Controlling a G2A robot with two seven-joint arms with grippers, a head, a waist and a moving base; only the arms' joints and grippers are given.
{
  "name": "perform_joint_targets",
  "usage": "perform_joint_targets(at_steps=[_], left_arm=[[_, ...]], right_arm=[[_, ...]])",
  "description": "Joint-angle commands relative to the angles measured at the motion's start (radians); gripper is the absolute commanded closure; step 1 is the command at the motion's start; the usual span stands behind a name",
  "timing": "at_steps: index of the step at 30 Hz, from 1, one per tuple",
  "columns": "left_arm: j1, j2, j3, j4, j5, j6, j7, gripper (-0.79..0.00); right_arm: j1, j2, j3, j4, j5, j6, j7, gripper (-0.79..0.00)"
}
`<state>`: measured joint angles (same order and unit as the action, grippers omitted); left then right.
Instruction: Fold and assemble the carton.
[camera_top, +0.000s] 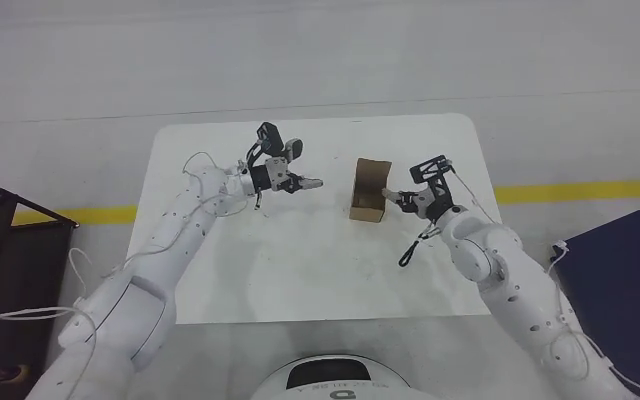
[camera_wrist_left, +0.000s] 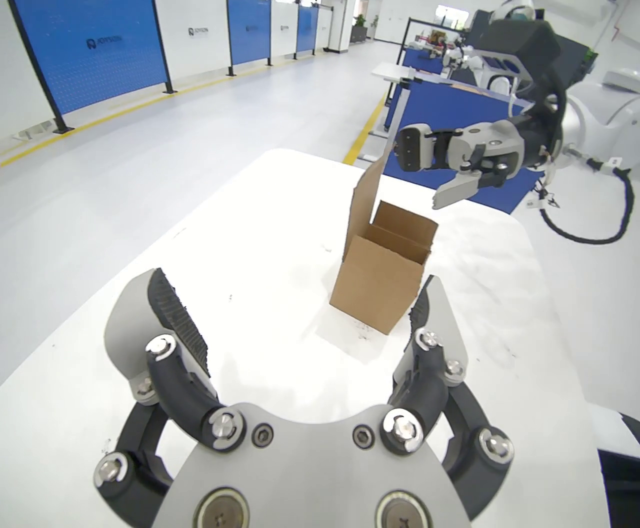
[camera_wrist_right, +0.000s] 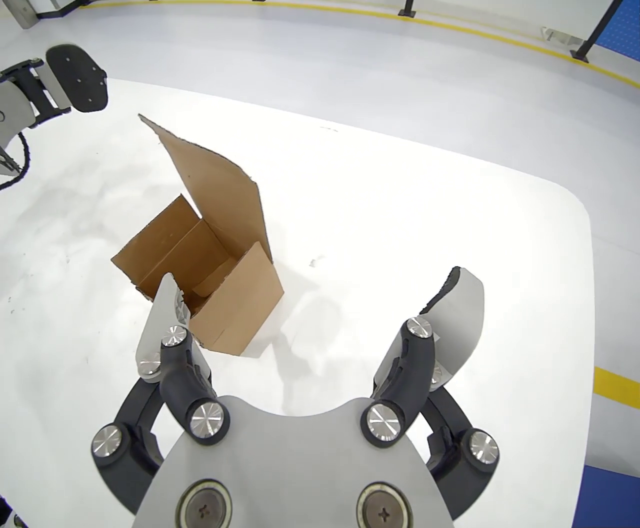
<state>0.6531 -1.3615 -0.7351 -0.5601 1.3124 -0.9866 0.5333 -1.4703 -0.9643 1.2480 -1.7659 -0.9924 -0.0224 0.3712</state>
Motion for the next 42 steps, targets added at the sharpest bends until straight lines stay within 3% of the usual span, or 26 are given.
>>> perform_joint_targets(at_steps=[1, 5, 10, 17, 24, 30, 42], left_arm=[[0.001, 0.002, 0.002, -0.004, 0.019, -0.006, 0.009, -0.785], [0.002, 0.004, 0.005, -0.004, 0.037, -0.012, 0.019, -0.785], [-0.001, 0.004, 0.004, 0.000, 0.048, -0.016, 0.029, -0.785], [0.002, 0.001, 0.009, -0.001, 0.062, -0.007, 0.028, -0.785], [0.003, -0.012, 0.025, -0.006, 0.067, -0.010, 0.013, -0.785], [0.005, -0.024, 0.037, 0.001, 0.061, -0.010, 0.002, -0.785], [-0.011, -0.062, 0.073, 0.034, 0.061, 0.019, -0.064, -0.785]], right_arm=[[0.020, -0.006, -0.020, 0.016, -0.002, 0.010, 0.016, -0.714], [0.051, -0.016, -0.047, 0.037, 0.013, 0.006, 0.041, -0.643], [0.052, -0.020, -0.018, 0.039, 0.100, -0.045, 0.025, -0.634], [0.011, -0.014, 0.062, 0.055, 0.135, -0.043, 0.025, -0.489], [0.031, -0.023, 0.016, 0.064, 0.096, -0.049, 0.082, -0.391], [0.056, -0.031, -0.010, 0.075, 0.102, -0.071, 0.103, -0.348], [0.053, -0.037, 0.002, 0.065, 0.135, -0.107, 0.120, -0.348]])
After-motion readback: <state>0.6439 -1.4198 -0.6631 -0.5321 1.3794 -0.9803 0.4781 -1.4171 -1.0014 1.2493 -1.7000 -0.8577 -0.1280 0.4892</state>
